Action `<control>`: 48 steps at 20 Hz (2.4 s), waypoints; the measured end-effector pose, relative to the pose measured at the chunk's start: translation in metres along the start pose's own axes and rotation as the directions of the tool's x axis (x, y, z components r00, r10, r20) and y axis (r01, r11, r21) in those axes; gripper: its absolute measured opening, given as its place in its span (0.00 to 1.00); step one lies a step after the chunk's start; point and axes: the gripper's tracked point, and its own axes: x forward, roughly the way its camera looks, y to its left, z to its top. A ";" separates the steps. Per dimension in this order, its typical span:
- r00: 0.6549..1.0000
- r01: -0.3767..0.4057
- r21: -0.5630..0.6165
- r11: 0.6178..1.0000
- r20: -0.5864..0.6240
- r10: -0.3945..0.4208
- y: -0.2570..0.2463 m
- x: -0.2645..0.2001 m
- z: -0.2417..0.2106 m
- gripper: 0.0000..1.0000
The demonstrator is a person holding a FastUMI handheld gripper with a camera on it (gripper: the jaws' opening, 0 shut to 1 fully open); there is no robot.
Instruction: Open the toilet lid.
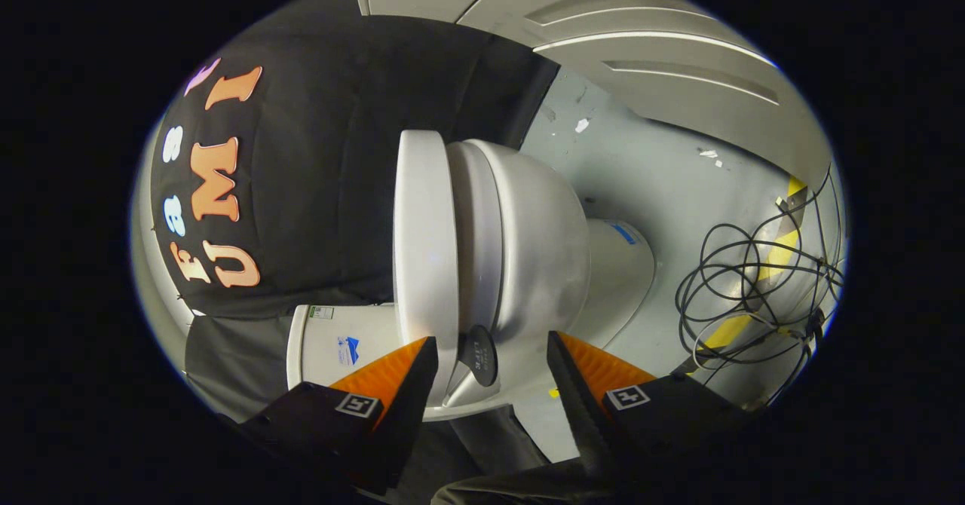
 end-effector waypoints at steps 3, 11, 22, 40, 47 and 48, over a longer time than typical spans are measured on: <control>1.000 -0.022 0.006 1.000 0.007 0.022 0.003 0.001 0.005 0.86; 0.998 -0.056 0.015 0.998 -0.017 0.056 0.006 0.013 0.000 0.54; 0.997 -0.082 -0.012 0.997 0.009 0.082 0.010 0.011 0.008 0.08; 0.996 0.044 -0.221 0.974 0.082 -0.026 0.014 -0.003 0.007 0.08; 0.979 0.131 -0.360 0.924 0.194 -0.064 0.046 -0.010 0.018 0.08; 0.977 0.135 -0.367 0.920 0.202 -0.063 0.052 -0.012 0.018 0.08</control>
